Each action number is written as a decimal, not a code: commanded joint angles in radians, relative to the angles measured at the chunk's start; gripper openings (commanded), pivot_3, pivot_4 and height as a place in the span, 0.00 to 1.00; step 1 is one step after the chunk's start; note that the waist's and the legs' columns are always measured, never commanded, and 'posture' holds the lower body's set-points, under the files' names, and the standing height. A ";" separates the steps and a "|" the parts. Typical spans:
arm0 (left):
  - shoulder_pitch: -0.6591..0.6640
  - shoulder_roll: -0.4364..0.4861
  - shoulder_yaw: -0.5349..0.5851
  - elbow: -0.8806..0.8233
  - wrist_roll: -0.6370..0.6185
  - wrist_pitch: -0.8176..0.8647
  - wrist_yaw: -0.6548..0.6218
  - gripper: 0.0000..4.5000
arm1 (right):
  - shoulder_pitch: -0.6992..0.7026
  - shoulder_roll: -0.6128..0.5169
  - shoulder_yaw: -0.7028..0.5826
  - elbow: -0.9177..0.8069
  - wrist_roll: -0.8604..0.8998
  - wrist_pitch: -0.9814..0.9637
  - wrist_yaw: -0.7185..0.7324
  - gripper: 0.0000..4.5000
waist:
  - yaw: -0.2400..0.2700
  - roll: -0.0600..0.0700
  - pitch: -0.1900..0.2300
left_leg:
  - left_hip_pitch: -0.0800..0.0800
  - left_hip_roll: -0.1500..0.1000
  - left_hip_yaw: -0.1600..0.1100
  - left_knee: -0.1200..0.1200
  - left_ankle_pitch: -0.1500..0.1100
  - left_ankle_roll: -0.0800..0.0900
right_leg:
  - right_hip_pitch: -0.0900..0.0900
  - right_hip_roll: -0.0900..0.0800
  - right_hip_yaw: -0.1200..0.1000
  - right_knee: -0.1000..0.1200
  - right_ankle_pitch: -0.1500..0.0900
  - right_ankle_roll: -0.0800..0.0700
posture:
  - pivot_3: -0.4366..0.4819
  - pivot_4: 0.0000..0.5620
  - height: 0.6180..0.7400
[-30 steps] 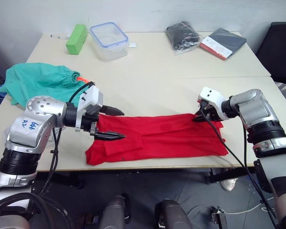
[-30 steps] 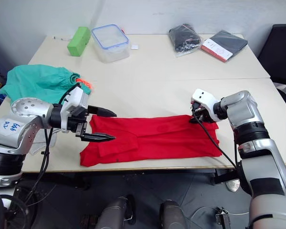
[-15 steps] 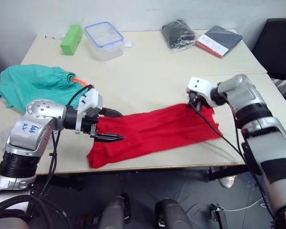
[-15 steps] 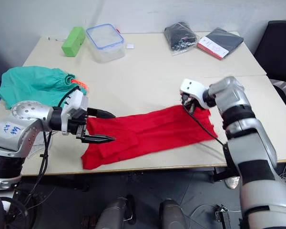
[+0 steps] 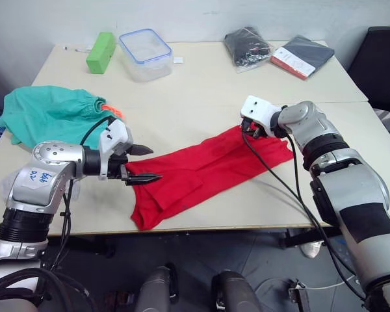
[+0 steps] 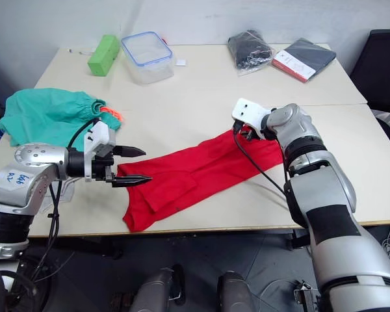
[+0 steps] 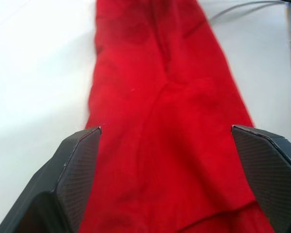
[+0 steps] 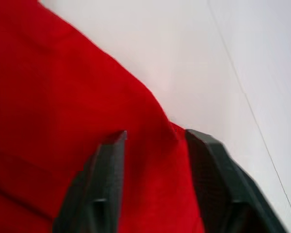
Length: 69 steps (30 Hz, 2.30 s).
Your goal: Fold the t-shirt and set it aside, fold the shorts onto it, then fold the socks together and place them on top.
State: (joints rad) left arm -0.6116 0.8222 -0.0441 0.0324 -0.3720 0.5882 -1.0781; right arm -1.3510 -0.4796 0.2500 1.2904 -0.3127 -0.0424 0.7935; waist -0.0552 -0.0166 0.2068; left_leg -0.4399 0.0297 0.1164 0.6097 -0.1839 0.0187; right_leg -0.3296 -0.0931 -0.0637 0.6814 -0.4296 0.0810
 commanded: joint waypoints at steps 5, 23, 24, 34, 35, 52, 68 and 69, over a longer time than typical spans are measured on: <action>-0.169 -0.042 -0.055 0.259 0.078 -0.056 -0.047 1.00 | 0.492 -0.155 -0.313 -1.013 0.305 0.638 0.111 0.99 | 0.030 -0.001 -0.001 | 0.000 0.000 -0.002 0.001 -0.001 0.000 | 0.002 0.000 -0.001 -0.001 0.000 0.000 | 0.48 0.27 1.00; -0.433 -0.264 -0.200 0.901 0.350 -0.406 -0.138 0.96 | 0.946 0.263 -0.712 -1.888 0.464 1.565 -0.332 1.00 | 0.028 -0.002 -0.002 | -0.004 -0.001 0.001 0.000 0.000 -0.001 | -0.007 0.000 0.002 0.003 0.000 0.000 | 0.48 0.27 1.00; -0.433 -0.266 -0.197 0.905 0.351 -0.412 -0.146 0.91 | 0.936 0.293 -0.723 -1.885 0.470 1.576 -0.344 1.00 | 0.028 -0.002 -0.002 | -0.004 -0.001 0.001 0.000 0.001 -0.001 | -0.007 0.000 0.002 0.005 0.000 0.000 | 0.48 0.27 1.00; -0.402 -0.263 -0.175 0.883 0.351 -0.398 -0.212 0.26 | 0.789 0.540 -0.901 -1.659 0.458 1.553 -0.517 0.96 | 0.026 -0.010 -0.006 | -0.004 -0.001 0.003 -0.001 0.001 -0.001 | -0.010 -0.001 0.003 0.008 0.000 0.000 | 0.48 0.27 1.00; -0.397 -0.261 -0.173 0.877 0.351 -0.396 -0.214 0.19 | 0.782 0.539 -0.906 -1.627 0.459 1.528 -0.531 0.91 | 0.025 -0.013 -0.008 | -0.004 -0.001 0.003 -0.001 0.001 -0.001 | -0.010 -0.001 0.003 0.008 0.000 0.000 | 0.48 0.27 1.00; -0.025 -0.176 -0.086 0.221 0.210 0.025 -0.190 0.00 | 0.483 0.244 -0.603 -0.907 0.503 0.996 -0.436 0.01 | -0.013 -0.017 -0.011 | 0.001 -0.001 0.007 -0.007 0.002 -0.001 | -0.010 -0.001 0.008 0.008 0.000 -0.001 | 0.48 0.27 1.00; 0.242 -0.447 0.063 -0.341 0.052 0.534 0.379 0.00 | 0.081 0.196 -0.403 -0.088 0.369 0.440 -0.353 0.01 | 0.001 -0.015 -0.010 | 0.000 -0.001 0.005 -0.005 0.002 -0.001 | -0.008 0.000 0.010 0.006 0.000 -0.001 | 0.48 0.27 1.00; 0.238 -0.443 0.074 -0.337 0.042 0.540 0.385 0.00 | 0.082 0.192 -0.391 -0.088 0.362 0.433 -0.340 0.01 | 0.001 -0.015 -0.010 | 0.000 0.000 0.005 -0.005 0.002 -0.001 | -0.008 0.000 0.010 0.006 0.000 -0.001 | 0.48 0.27 1.00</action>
State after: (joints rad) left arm -0.3776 0.3725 0.0041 -0.2835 -0.3129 1.1172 -0.7169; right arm -1.2413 -0.2699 -0.1549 1.2014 0.0581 0.4168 0.4321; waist -0.0543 -0.0319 0.1971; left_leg -0.4399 0.0293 0.1216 0.6048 -0.1819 0.0174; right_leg -0.3373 -0.0929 -0.0532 0.6875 -0.4300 0.0803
